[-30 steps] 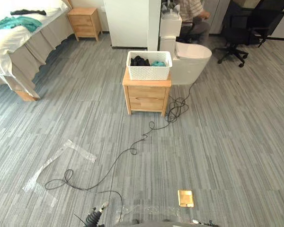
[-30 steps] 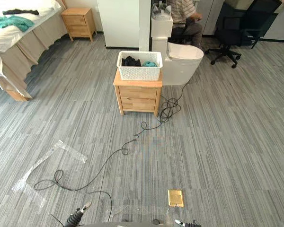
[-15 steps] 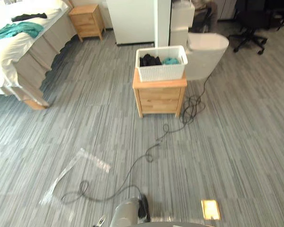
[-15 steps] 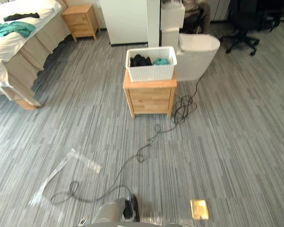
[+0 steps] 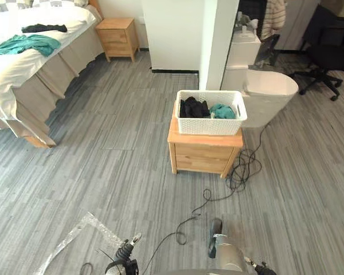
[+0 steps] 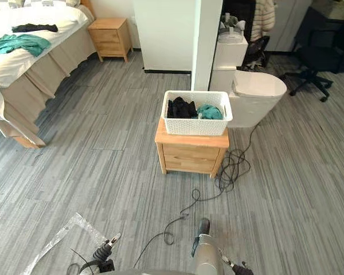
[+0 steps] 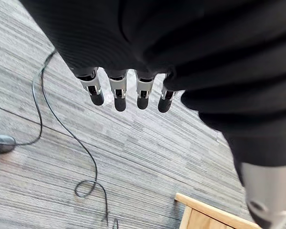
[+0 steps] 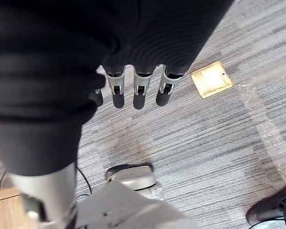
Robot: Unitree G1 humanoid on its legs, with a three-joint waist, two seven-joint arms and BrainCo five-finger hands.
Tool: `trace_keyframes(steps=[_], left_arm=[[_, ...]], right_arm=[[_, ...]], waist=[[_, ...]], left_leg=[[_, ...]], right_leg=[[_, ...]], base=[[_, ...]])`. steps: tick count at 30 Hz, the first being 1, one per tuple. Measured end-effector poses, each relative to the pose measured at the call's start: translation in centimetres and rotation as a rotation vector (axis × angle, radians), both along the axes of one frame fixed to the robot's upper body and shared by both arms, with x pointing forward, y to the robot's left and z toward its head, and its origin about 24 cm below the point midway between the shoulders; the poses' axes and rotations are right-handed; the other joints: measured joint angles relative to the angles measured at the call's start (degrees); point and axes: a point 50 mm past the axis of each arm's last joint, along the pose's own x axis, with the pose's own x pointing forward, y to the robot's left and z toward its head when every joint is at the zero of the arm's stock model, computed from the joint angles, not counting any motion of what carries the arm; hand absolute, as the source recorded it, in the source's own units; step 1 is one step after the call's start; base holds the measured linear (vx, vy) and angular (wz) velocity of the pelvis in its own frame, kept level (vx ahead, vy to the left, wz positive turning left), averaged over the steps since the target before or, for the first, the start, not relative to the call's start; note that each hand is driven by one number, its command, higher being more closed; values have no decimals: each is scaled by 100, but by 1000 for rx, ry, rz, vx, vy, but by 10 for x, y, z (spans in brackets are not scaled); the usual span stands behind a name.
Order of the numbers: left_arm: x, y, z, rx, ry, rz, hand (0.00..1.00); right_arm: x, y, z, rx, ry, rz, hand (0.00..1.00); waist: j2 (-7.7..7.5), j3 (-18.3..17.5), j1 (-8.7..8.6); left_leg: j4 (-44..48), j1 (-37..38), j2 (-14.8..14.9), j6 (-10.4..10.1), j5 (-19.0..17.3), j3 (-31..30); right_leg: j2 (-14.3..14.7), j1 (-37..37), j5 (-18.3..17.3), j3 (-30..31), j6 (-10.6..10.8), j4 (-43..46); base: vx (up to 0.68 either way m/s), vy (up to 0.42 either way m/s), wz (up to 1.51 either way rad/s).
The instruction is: Pick up the laundry basket with both hands and put the clothes into the washing machine.
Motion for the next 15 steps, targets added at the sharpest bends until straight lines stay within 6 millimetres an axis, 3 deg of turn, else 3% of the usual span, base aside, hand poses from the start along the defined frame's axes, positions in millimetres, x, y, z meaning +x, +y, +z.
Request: trace_keyframes(steps=[1,2,3,4,5,6,7,8,9,10,11,13,15], left_arm=[[-3,-2,-1,-7,7,13,0],[-6,-4,-2,-16,15,30,0],[-13,-5,-4,-23,29,68,0],[-16,-3,-4,-30,31,117,0],[-19,-1,-5,-30,36,138,0],[-22,2,-5,-25,38,160,0],[-21,4,-4,-21,36,163,0],[-24,8,-4,-17,38,177,0],[-26,13,-3,-9,29,200,0],[-25,15,-2,-3,22,204,0],[-25,17,-2,0,21,209,0],[-25,16,-2,0,21,208,0],[-23,16,-1,-1,12,206,0]], right_arm=[[-1,2,-1,7,3,-4,0],[-2,1,-1,10,5,-16,0],[-4,-2,0,7,-1,-47,0],[-5,-9,1,1,-5,-67,0],[-8,-8,0,13,2,-69,0],[-12,-7,-1,21,16,-66,0],[-12,-7,-1,21,16,-63,0],[-10,-7,0,23,10,-56,0],[-8,-7,0,20,1,-47,0],[-7,-7,0,17,-4,-47,0],[1,-10,2,6,-36,-64,0],[5,-12,4,1,-53,-67,0],[12,-14,6,-7,-74,-59,0]], waist=[[1,-26,-4],[102,-45,6],[261,-30,10],[427,69,-5],[444,92,0],[494,155,31],[484,200,37],[374,262,70],[239,248,58],[209,241,65],[206,269,81],[201,275,148],[138,264,205]], left_leg=[[206,35,123,-52,28,-59],[467,-35,238,-138,78,-96],[1369,-348,542,-362,246,-159],[2646,-804,882,-297,729,-331],[3265,-1051,1049,-199,1156,-385],[4651,-1500,1443,-204,1397,-479],[5244,-1681,1584,-171,1338,-449],[6041,-2079,1761,110,1149,-279],[6263,-2445,1760,264,1027,-74],[6205,-2626,1735,271,983,23],[5575,-3084,1602,86,762,240],[4641,-3210,1367,-18,620,276],[2144,-3117,699,-139,639,99]], right_leg=[[106,-51,165,72,-136,339],[207,-89,-61,41,-219,576],[397,24,-339,-30,-303,733],[631,320,-619,-157,-438,791],[741,478,-740,-203,-504,775],[983,907,-926,-290,-650,694],[1094,1141,-993,-279,-704,632],[1216,1566,-1133,-250,-774,426],[1239,1871,-1274,-176,-823,217],[1251,1997,-1318,-137,-799,99],[1283,2270,-1348,-62,-712,-188],[1264,2396,-1343,11,-661,-280],[1129,2608,-1434,53,-516,-475]], base=[[647,-369,8],[491,-304,-11],[594,-354,-18],[591,-349,-18],[711,-394,-9],[352,-189,-13],[524,-282,-21],[427,-241,-25],[506,-276,-21],[444,-196,-21],[370,-127,-21],[351,-63,-22],[402,14,-11]])
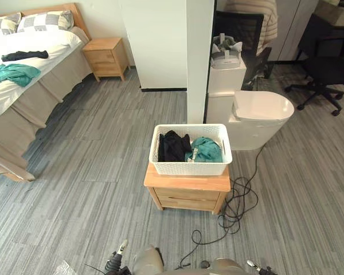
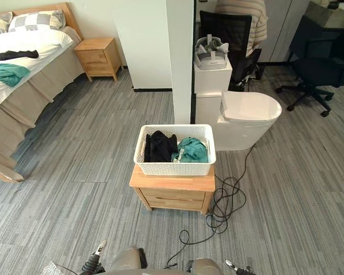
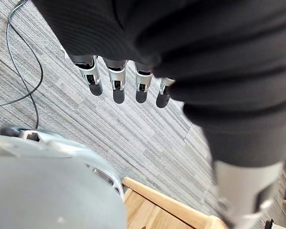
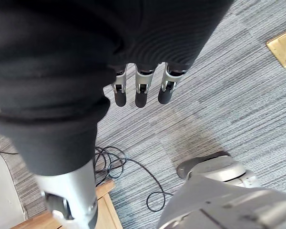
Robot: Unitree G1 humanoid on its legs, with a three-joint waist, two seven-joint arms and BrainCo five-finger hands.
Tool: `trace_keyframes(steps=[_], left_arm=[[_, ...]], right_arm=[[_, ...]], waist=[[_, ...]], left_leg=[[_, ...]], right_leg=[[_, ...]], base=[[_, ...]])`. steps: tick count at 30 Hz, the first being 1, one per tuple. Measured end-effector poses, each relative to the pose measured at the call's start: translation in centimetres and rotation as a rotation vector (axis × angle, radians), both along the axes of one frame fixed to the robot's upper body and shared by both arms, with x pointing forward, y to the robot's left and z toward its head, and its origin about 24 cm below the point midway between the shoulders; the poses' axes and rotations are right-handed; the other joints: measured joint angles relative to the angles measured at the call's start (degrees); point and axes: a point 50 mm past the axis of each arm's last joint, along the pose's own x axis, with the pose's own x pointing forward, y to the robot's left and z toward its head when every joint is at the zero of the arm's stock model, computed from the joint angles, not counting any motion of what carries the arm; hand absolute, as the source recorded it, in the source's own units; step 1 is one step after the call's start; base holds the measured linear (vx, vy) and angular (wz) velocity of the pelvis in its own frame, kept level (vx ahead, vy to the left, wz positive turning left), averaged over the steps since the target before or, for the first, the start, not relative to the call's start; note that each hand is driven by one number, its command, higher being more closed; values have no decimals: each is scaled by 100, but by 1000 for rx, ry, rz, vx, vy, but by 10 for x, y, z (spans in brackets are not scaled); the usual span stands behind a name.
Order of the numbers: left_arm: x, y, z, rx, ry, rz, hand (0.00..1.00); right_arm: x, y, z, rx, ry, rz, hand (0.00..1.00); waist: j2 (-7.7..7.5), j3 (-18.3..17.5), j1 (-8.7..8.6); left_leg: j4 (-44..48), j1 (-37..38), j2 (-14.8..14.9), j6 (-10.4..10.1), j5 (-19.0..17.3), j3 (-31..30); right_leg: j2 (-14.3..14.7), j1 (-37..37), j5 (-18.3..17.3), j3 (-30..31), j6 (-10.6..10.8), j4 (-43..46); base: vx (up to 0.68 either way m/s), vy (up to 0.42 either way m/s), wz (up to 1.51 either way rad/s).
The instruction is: Pick up the laundry basket with both hands and put the clothes into the washing machine.
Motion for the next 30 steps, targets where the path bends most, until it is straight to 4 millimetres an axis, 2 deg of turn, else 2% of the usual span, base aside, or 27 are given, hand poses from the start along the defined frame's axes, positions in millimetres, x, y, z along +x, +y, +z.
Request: trace_keyframes(steps=[1,2,3,4,5,6,8,9,11,12,13,14,15,16,17,18,19,20,21,22,23,24,26,27,28,29,30], left_arm=[[1,-1,0,-1,-2,-2,0],[3,-3,0,-3,-4,-17,0],[3,-4,0,-4,-2,-26,0],[3,-4,0,-3,-3,-30,0],[4,1,1,10,-2,-38,0],[6,6,2,25,-5,-58,0],[6,9,3,35,-1,-78,0],[7,9,3,38,-1,-87,0],[7,9,3,38,0,-87,0],[7,10,3,41,0,-87,0],[7,15,4,55,0,-87,0],[7,18,5,62,2,-86,0],[3,27,6,81,10,-70,0],[0,32,6,88,17,-50,0],[-7,34,6,80,25,12,0],[-11,34,5,67,20,85,0],[-12,35,5,59,8,135,0],[-13,40,9,45,-50,279,0],[-11,51,18,60,-142,418,0],[-8,57,24,69,-198,485,0],[-3,69,36,99,-279,549,0],[6,86,57,162,-408,607,0],[23,104,96,252,-617,624,0],[36,112,127,304,-763,596,0],[42,113,139,322,-815,576,0],[51,116,159,354,-905,538,0],[57,117,171,370,-955,518,0]], right_arm=[[1,-1,1,-4,-2,8,0],[7,-1,1,-11,-5,47,0],[12,-1,2,-20,-7,89,0],[14,1,2,-20,-5,117,0],[17,8,1,-18,-2,168,0],[23,17,0,-13,0,244,0],[27,23,0,-9,1,298,0],[31,25,1,-6,-9,324,0],[33,24,1,-9,-12,337,0],[33,24,1,-10,-17,333,0],[31,24,1,-5,-14,321,0],[27,26,-1,3,-7,308,0],[15,29,-4,28,12,253,0],[7,31,-6,46,25,204,0],[-12,29,-9,72,61,95,0],[-30,20,-10,76,78,-39,0],[-39,15,-9,74,85,-107,0],[-58,4,-7,65,85,-267,0],[-74,-10,-3,32,76,-397,0],[-80,-17,0,10,65,-453,0],[-84,-29,6,-35,37,-504,0],[-78,-50,19,-119,-45,-527,0],[-53,-81,50,-272,-205,-500,0],[-23,-105,86,-407,-373,-457,0],[-13,-111,100,-453,-433,-436,0],[7,-122,122,-517,-534,-400,0],[22,-127,135,-537,-603,-389,0]], waist=[[2,-4,12],[39,-27,40],[36,-58,143],[28,-83,152],[-82,-104,157],[-217,-103,163],[-286,-156,195],[-283,-170,193],[-193,-223,186],[-107,-283,160],[-108,-293,143],[-166,-331,152],[-386,-441,174],[-494,-473,162],[-486,-581,161],[-362,-701,146],[-342,-730,144],[-210,-758,131],[-140,-790,131],[-85,-824,129],[-18,-867,125],[18,-881,110],[14,-886,109],[-5,-899,82],[-22,-907,69],[-61,-919,59],[-58,-931,73]], left_leg=[[-631,54,-140,-78,95,-80],[-1364,68,-302,1,339,-233],[-1452,118,-398,204,751,-365],[-1419,139,-458,302,855,-395],[-1271,153,-549,409,743,-339],[-1140,269,-651,484,504,-255],[-1138,452,-709,574,397,-155],[-1305,717,-707,626,361,-116],[-1519,940,-614,591,336,-118],[-1583,1006,-484,533,299,-119],[-1577,1074,-405,511,287,-104],[-1577,1109,-399,475,266,-80],[-1580,1176,-471,328,172,-32],[-1576,1227,-513,268,131,-26],[-1598,1303,-452,223,112,-23],[-1673,1335,-352,147,120,-5],[-1753,1402,-327,114,139,8],[-1891,1523,-276,45,180,19],[-2029,1588,-250,-11,224,17],[-2082,1598,-233,-46,248,14],[-2154,1614,-217,-72,287,8],[-2241,1600,-207,-85,332,12],[-2287,1559,-198,-89,332,-17],[-2273,1442,-186,-89,330,-85],[-2269,1367,-182,-89,332,-127],[-2209,1239,-179,-84,363,-189],[-2151,1132,-180,-95,389,-196]], right_leg=[[-12,31,-34,18,57,-48],[-13,34,-139,74,158,-32],[-28,51,-281,190,256,64],[-71,83,-364,231,360,138],[-199,102,-509,268,464,315],[-384,26,-660,298,675,808],[-532,-128,-663,304,750,1354],[-665,-220,-724,182,854,1686],[-813,-285,-810,-158,791,1730],[-898,-393,-831,-369,816,1615],[-962,-393,-768,-436,833,1235],[-976,-386,-606,-427,851,953],[-1102,-413,63,-306,871,489],[-1153,-401,16,-250,1043,376],[-1120,-277,-59,-235,1152,272],[-1004,-258,-49,-223,1138,154],[-950,-213,-40,-217,1125,110],[-868,-119,-20,-230,1092,12],[-793,-82,9,-230,1046,-70],[-765,-84,14,-228,1038,-87],[-739,-84,22,-236,1026,-113],[-715,-93,26,-235,1015,-145],[-701,-112,-13,-261,944,-191],[-685,-117,29,-326,885,-328],[-681,-143,63,-349,873,-372],[-672,-248,138,-360,881,-425],[-668,-329,166,-363,880,-435]], base=[[320,74,-9],[349,132,-28],[365,154,-33],[401,162,-25],[401,140,-4],[391,137,-4],[358,123,-12],[382,120,-20],[252,74,-21],[187,16,-13],[176,-13,-8],[152,-78,-6],[123,-108,-5],[155,-220,-9],[158,-279,-15],[144,-268,-20],[105,-206,-17],[62,-126,-12],[55,-117,-8],[45,-77,-6],[37,-73,-1],[-23,-69,0],[-59,-44,8],[-21,-13,20],[2,0,27],[45,8,17],[53,12,13]])
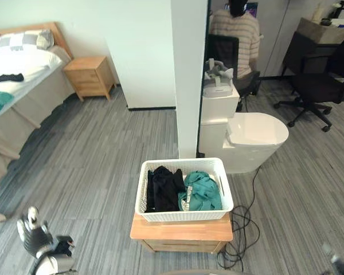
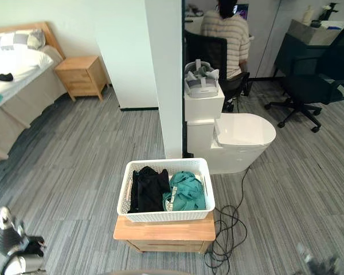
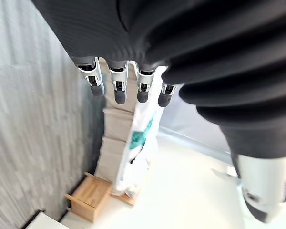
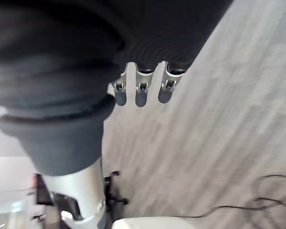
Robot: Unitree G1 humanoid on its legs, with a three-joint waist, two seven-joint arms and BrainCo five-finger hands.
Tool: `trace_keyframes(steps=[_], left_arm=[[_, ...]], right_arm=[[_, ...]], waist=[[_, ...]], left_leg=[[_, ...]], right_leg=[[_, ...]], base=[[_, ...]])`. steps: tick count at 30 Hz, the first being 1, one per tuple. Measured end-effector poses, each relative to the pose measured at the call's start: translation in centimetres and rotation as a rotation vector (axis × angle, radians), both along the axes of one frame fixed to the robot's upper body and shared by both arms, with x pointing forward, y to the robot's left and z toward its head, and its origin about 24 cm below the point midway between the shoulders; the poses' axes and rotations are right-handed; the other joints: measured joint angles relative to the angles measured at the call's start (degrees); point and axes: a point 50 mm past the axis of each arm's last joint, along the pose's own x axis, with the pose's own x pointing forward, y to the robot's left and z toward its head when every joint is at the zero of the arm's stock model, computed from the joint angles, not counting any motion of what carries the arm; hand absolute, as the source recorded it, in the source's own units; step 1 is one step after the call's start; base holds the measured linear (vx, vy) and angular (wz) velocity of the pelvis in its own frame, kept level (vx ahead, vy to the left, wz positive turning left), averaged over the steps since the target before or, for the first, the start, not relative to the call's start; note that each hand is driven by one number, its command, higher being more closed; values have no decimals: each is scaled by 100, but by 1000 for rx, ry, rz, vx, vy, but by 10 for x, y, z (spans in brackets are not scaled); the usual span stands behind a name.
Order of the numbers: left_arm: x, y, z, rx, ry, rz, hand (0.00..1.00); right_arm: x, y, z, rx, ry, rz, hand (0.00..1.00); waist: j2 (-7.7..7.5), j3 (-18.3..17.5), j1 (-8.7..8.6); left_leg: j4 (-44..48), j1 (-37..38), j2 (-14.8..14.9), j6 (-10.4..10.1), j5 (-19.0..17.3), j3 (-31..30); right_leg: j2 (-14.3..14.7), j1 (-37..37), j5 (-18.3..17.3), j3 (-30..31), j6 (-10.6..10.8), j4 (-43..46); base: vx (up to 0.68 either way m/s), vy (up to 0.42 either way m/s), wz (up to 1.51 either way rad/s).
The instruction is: Pick up the laundry basket with both hands and put the clothes into the washing machine.
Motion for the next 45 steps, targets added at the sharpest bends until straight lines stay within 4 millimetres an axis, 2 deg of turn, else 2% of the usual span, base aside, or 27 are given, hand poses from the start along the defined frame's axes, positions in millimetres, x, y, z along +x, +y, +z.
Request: trace_keyframes(steps=[1,2,4,5,6,7,9,10,11,12,13,16,19,21,26,31,33,35,41,45], left_arm=[[9,2,12,33,-44,-16,0],[14,2,18,46,-65,-24,0],[46,-2,40,118,-108,-63,0],[57,-5,47,137,-124,-83,0],[82,-13,66,188,-168,-129,0],[95,-17,79,221,-195,-156,0],[148,-36,148,401,-318,-264,0],[159,-42,164,427,-352,-291,0],[179,-50,189,443,-401,-344,0],[194,-58,206,411,-442,-391,0],[200,-63,212,374,-468,-418,0],[224,-76,249,323,-518,-498,0],[236,-84,284,381,-516,-506,0],[245,-84,290,417,-453,-497,0],[260,-89,291,486,-342,-581,0],[267,-109,300,656,-259,-734,0],[269,-122,303,824,-170,-752,0],[271,-124,302,919,-102,-729,0],[274,-118,286,1092,99,-641,0],[274,-105,265,1061,163,-627,0]], right_arm=[[19,-1,10,-11,-69,28,0],[29,0,13,-13,-94,48,0],[71,12,24,10,-196,153,0],[82,17,27,18,-222,184,0],[107,27,37,22,-276,253,0],[122,34,44,19,-309,297,0],[180,57,89,-11,-468,455,0],[192,62,101,-16,-507,483,0],[208,71,121,-20,-571,520,0],[218,78,139,-32,-622,551,0],[220,80,148,-36,-657,558,0],[214,81,175,-104,-735,570,0],[201,76,186,-181,-737,567,0],[198,77,187,-201,-735,570,0],[188,73,183,-259,-673,597,0],[177,71,183,-340,-607,671,0],[174,72,178,-342,-582,701,0],[173,72,176,-341,-574,715,0],[173,74,184,-354,-614,708,0],[172,79,206,-410,-696,704,0]], waist=[[-52,53,17],[-81,82,27],[-112,358,50],[-112,468,53],[-97,733,73],[-89,862,78],[-78,1322,119],[-100,1447,143],[-124,1703,204],[-132,1847,234],[-124,1892,239],[-125,2213,244],[-140,2428,239],[-141,2565,230],[-171,2720,246],[-181,2725,293],[-182,2725,357],[-184,2727,360],[-219,2745,346],[-220,2746,368]], left_leg=[[80,-113,2,-2,7,-35],[113,-163,4,-3,7,-58],[232,-308,16,-2,7,-149],[261,-351,18,4,12,-178],[338,-490,21,29,38,-210],[405,-635,28,41,59,-223],[683,-1451,70,103,183,-256],[701,-1565,96,103,224,-241],[716,-1679,113,98,277,-204],[828,-1838,126,99,280,-195],[870,-1923,155,99,280,-208],[1072,-2303,202,103,286,-236],[1250,-2765,211,113,311,-314],[1340,-2921,219,115,315,-322],[1479,-3224,272,107,317,-316],[1578,-3365,313,104,315,-311],[1572,-3376,312,101,312,-284],[1547,-3417,312,101,311,-270],[1601,-3535,357,108,337,-47],[1580,-3535,384,96,344,8]], right_leg=[[20,-34,59,-22,-16,-33],[29,-57,71,-30,-24,-50],[46,-80,114,-121,-46,-75],[46,-97,121,-144,-49,-64],[37,-248,122,-153,-52,60],[34,-399,122,-152,-52,157],[15,-1242,167,-133,-121,620],[8,-1398,188,-106,-149,686],[6,-1565,238,-29,-182,751],[4,-1710,254,0,-192,819],[-5,-1792,259,-5,-198,847],[-20,-2133,258,-85,-201,1063],[-62,-2572,232,-153,-205,1321],[-79,-2736,223,-151,-196,1435],[-87,-3012,221,-178,-195,1577],[-88,-3084,222,-243,-194,1618],[-105,-3087,222,-244,-194,1616],[-139,-3098,222,-292,-194,1615],[-198,-3206,226,-305,-188,1609],[-189,-3205,236,-311,-177,1558]], base=[[47,6,4],[9,-6,10],[-22,-12,16],[-72,1,17],[-135,4,10],[-161,-2,4],[-247,-18,-2],[-265,-24,-15],[-194,-1,-22],[-179,3,-17],[-134,9,-4],[-74,-12,5],[-82,-14,9],[-55,-9,0],[-31,-12,0],[-19,-17,5],[0,0,0],[-13,-3,8],[39,2,3],[51,-21,-1]])
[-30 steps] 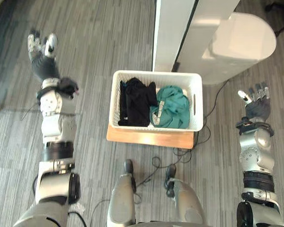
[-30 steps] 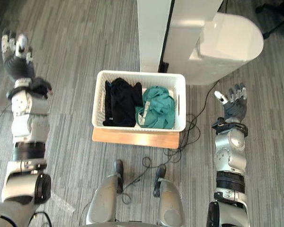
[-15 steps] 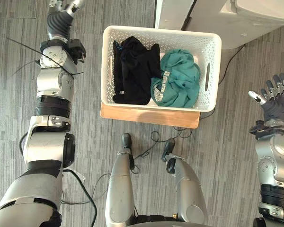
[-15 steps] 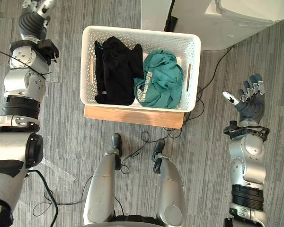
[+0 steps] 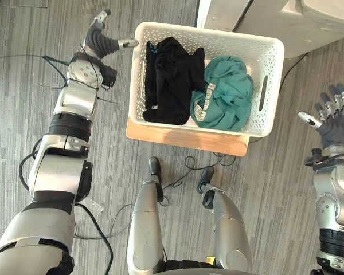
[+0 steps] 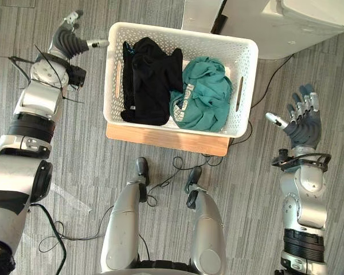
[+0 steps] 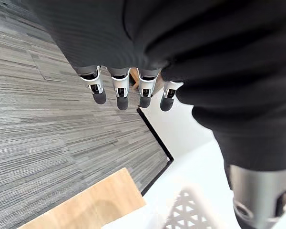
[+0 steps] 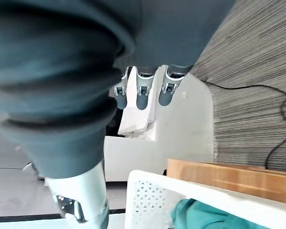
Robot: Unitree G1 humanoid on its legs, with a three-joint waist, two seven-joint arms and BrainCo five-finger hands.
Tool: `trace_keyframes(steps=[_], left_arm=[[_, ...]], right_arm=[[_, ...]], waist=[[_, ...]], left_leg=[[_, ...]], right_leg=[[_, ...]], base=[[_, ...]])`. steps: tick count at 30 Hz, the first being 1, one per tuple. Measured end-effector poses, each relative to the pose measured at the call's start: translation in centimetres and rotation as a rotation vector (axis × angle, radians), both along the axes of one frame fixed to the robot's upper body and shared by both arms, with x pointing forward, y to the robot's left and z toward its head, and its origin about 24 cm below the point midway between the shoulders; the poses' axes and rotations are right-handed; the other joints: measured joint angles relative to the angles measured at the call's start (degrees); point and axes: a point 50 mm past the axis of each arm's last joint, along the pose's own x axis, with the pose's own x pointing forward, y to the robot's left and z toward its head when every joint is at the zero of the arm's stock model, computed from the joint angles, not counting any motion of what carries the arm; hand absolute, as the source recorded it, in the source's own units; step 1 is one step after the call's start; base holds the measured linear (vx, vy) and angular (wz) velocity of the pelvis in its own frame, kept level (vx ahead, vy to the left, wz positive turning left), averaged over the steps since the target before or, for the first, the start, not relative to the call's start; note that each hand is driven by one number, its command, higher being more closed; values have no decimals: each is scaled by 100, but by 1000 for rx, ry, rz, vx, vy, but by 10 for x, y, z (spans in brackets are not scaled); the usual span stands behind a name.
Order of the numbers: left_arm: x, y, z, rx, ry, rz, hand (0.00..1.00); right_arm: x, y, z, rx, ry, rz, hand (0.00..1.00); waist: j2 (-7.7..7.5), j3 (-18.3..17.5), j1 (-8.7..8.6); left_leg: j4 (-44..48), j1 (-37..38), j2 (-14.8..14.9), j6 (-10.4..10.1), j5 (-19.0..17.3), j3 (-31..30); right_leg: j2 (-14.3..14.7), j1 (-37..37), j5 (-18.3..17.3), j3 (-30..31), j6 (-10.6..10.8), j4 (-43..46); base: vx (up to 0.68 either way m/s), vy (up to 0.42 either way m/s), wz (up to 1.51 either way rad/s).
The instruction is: Pick up the laundry basket with both hands and put the clothes into the washing machine.
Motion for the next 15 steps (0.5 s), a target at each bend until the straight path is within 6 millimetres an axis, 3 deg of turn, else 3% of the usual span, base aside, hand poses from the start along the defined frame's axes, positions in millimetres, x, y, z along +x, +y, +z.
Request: trace_keyframes(steps=[9,13,15], left_arm=[[-10,37,-35,-130,40,112,0],[-14,29,-49,-27,107,37,0],[-20,8,-51,102,151,-125,0]], right_arm=[[-1,-1,1,-10,-2,-39,0],[-4,3,6,-23,-27,-28,0],[-4,3,8,-31,-29,-26,0]], waist=[[-8,-1,-72],[-9,-2,-134],[-9,-2,-130]], left_leg=[[-230,53,20,-51,129,227],[-415,86,-15,-15,265,220],[-410,87,-12,-7,277,216]], right_leg=[[19,26,228,5,39,-316],[17,35,283,-45,29,-384],[17,45,289,-61,20,-373]], base=[[15,-5,-5],[1,-26,6],[-5,-15,2]])
